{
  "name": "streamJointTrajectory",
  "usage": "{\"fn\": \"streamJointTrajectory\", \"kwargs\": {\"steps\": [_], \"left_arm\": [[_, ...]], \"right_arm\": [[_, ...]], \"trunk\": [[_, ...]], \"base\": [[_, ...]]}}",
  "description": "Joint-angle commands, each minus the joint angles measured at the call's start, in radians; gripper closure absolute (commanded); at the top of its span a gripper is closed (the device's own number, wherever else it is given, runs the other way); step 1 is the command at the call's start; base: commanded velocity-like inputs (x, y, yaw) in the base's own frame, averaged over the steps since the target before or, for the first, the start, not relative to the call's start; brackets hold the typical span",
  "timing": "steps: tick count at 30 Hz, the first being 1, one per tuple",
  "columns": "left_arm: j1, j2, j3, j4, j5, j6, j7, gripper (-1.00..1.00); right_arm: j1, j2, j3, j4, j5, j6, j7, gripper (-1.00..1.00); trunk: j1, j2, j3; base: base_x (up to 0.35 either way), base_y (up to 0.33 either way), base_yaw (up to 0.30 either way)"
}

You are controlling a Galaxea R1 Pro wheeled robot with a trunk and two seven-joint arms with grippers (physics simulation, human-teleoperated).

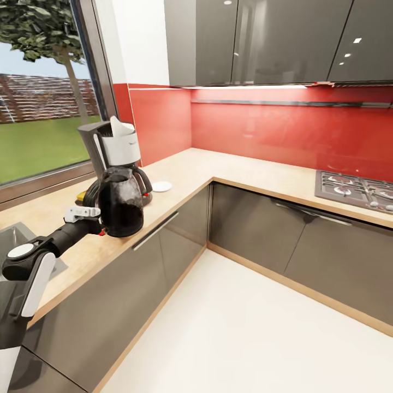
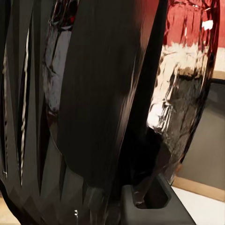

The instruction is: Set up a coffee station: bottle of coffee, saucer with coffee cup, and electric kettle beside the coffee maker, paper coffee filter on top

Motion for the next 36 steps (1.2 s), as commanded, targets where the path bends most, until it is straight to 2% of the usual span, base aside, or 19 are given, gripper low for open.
{"fn": "streamJointTrajectory", "kwargs": {"steps": [1,7,10,36], "left_arm": [[-0.001,0.000,0.002,-0.001,0.010,0.008,-0.002,1.00],[-0.001,0.000,0.002,-0.001,0.010,0.008,-0.002,1.00],[-0.001,0.000,0.002,-0.001,0.010,0.007,-0.002,1.00],[-0.001,0.000,0.002,-0.001,0.010,0.008,-0.002,1.00]], "right_arm": [[-0.001,0.001,-0.008,0.000,0.008,-0.003,0.008,-1.00],[-0.001,0.001,-0.008,0.000,0.008,-0.003,0.008,-1.00],[-0.001,0.001,-0.008,0.000,0.008,-0.003,0.008,-1.00],[-0.001,0.001,-0.008,0.000,0.009,-0.003,0.008,-1.00]], "trunk": [[0.004,-0.008,-0.004],[0.008,-0.015,-0.007],[0.019,-0.036,-0.017],[0.019,-0.036,-0.017]], "base": [[0.000,0.000,0.000],[0.000,0.000,0.000],[0.000,0.000,0.000],[0.000,0.002,0.000]]}}
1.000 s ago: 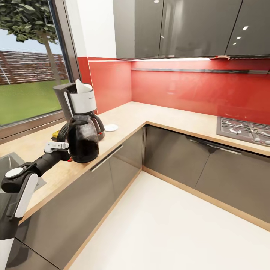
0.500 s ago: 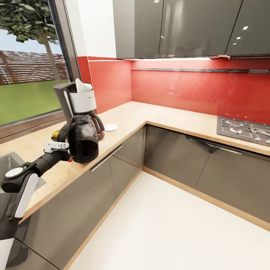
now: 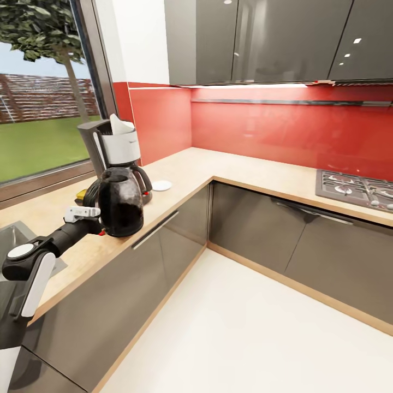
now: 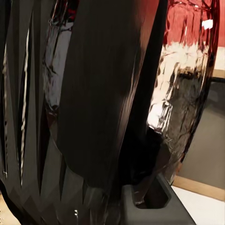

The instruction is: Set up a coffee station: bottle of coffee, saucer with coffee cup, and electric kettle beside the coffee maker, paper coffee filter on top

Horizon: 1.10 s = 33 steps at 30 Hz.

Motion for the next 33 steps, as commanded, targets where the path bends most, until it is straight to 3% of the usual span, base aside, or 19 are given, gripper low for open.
{"fn": "streamJointTrajectory", "kwargs": {"steps": [1,33], "left_arm": [[-0.001,0.000,0.002,-0.001,0.009,0.008,-0.002,1.00],[-0.001,0.001,0.002,-0.001,0.009,0.008,-0.003,1.00]], "right_arm": [[-0.001,0.001,-0.008,0.000,0.008,-0.003,0.008,-1.00],[-0.001,0.001,-0.008,0.000,0.008,-0.003,0.008,-1.00]], "trunk": [[0.000,-0.001,-0.001],[0.008,-0.015,-0.007]], "base": [[0.000,0.048,0.000],[0.000,0.007,0.000]]}}
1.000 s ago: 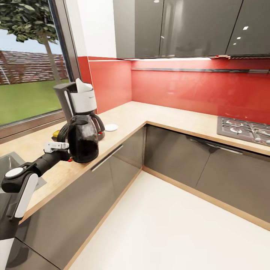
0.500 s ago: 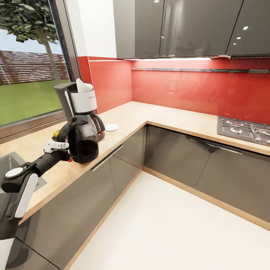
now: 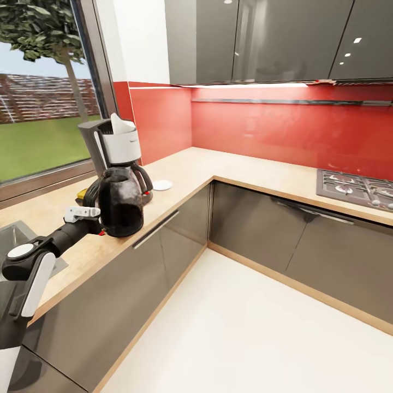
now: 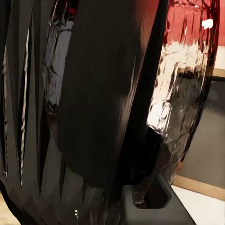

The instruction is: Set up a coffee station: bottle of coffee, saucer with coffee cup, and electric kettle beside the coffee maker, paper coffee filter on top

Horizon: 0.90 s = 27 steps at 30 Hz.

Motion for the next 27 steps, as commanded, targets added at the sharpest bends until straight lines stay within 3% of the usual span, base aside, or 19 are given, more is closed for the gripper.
{"fn": "streamJointTrajectory", "kwargs": {"steps": [1,27], "left_arm": [[-0.001,0.000,0.002,-0.001,0.009,0.008,-0.002,1.00],[-0.001,-0.001,0.002,-0.001,0.009,0.008,-0.002,1.00]], "right_arm": [[-0.001,0.001,-0.008,0.000,0.008,-0.003,0.008,-1.00],[-0.001,0.001,-0.008,0.000,0.008,-0.003,0.008,-1.00]], "trunk": [[0.000,-0.001,-0.001],[0.034,-0.064,-0.029]], "base": [[0.000,0.000,0.000],[0.000,0.000,0.000]]}}
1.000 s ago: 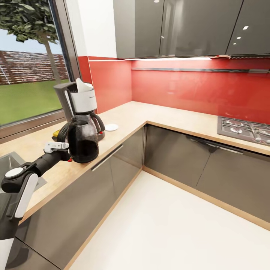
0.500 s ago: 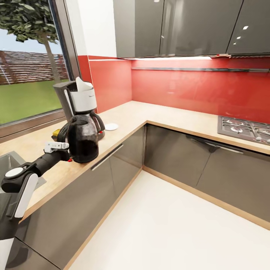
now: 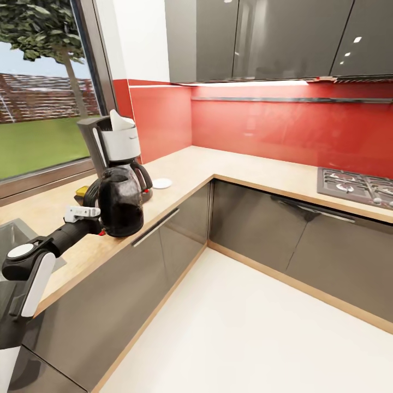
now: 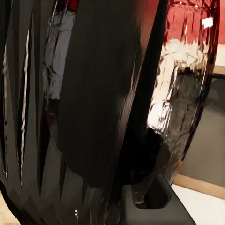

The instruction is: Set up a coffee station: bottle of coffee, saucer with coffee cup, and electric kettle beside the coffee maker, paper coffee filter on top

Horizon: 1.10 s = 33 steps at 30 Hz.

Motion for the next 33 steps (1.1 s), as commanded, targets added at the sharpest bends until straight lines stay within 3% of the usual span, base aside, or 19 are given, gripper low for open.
{"fn": "streamJointTrajectory", "kwargs": {"steps": [1,7,33], "left_arm": [[-0.001,0.000,0.002,-0.001,0.009,0.008,-0.002,1.00],[-0.001,0.000,0.002,-0.001,0.009,0.008,-0.002,1.00],[-0.001,0.000,0.002,-0.001,0.009,0.008,-0.002,1.00]], "right_arm": [[-0.001,0.001,-0.008,0.000,0.009,-0.003,0.008,-1.00],[-0.001,0.001,-0.008,0.000,0.008,-0.003,0.008,-1.00],[-0.001,0.001,-0.008,0.000,0.009,-0.003,0.008,-1.00]], "trunk": [[0.000,-0.001,-0.001],[0.011,-0.022,-0.010],[0.011,-0.022,-0.010]], "base": [[0.000,0.000,0.000],[0.000,0.000,0.000],[0.000,0.015,0.000]]}}
